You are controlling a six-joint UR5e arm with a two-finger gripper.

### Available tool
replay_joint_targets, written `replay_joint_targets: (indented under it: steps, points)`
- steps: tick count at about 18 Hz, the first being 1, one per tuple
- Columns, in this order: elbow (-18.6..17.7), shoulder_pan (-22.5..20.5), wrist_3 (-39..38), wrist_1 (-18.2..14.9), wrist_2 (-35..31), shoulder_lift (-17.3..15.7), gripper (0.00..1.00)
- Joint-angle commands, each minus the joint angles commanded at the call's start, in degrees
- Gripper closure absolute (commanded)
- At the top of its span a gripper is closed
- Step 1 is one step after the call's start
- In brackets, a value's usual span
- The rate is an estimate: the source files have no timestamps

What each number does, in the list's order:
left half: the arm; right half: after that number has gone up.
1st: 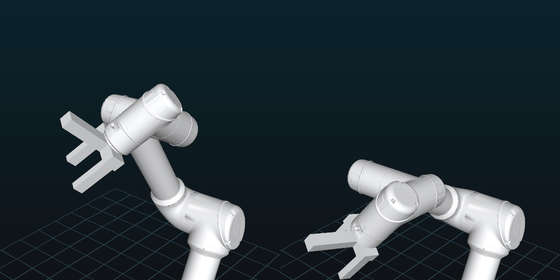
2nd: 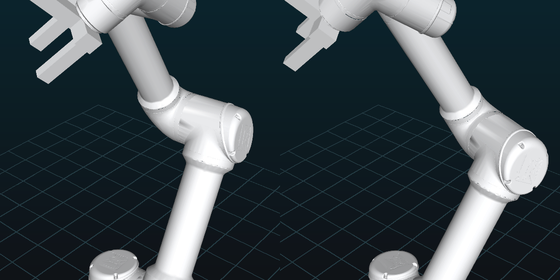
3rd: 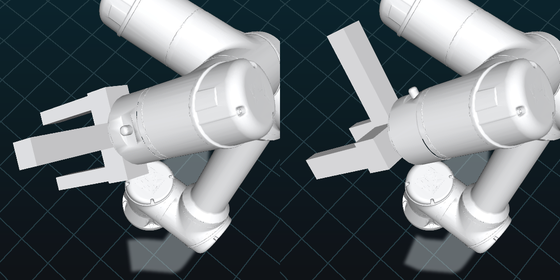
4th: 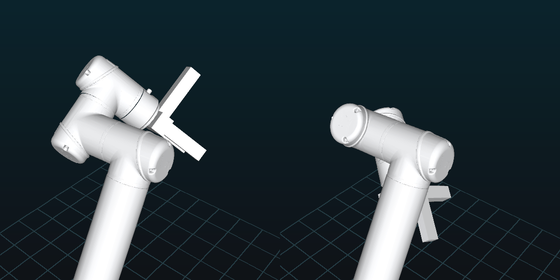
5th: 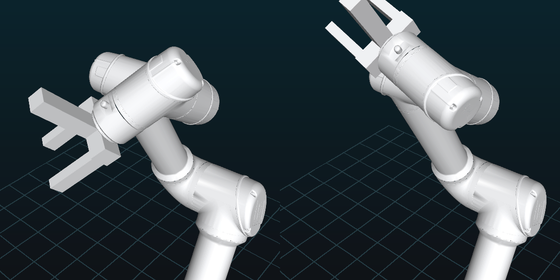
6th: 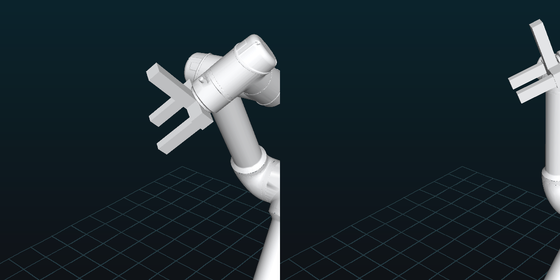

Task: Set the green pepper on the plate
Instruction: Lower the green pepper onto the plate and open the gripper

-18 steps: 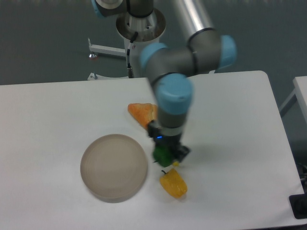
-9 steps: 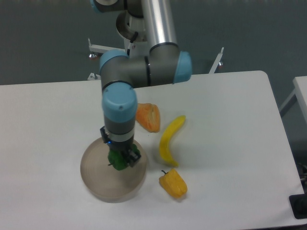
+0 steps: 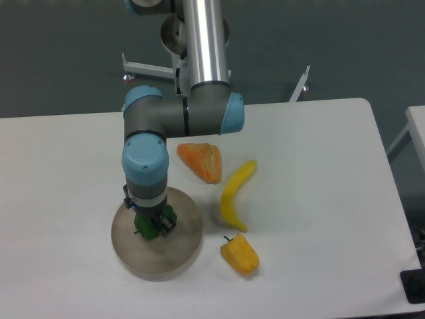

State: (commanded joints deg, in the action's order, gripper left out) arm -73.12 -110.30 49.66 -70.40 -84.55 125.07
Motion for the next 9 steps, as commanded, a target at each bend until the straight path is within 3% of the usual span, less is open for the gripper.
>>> replay_joint_targets:
  steps: [6, 9]
  points:
    - [0.6, -0.3, 0.3, -0.1, -0.6, -1.9, 0.0]
    - [1.3, -3.8, 1.0, -0.1, -2.0, -4.6, 0.0]
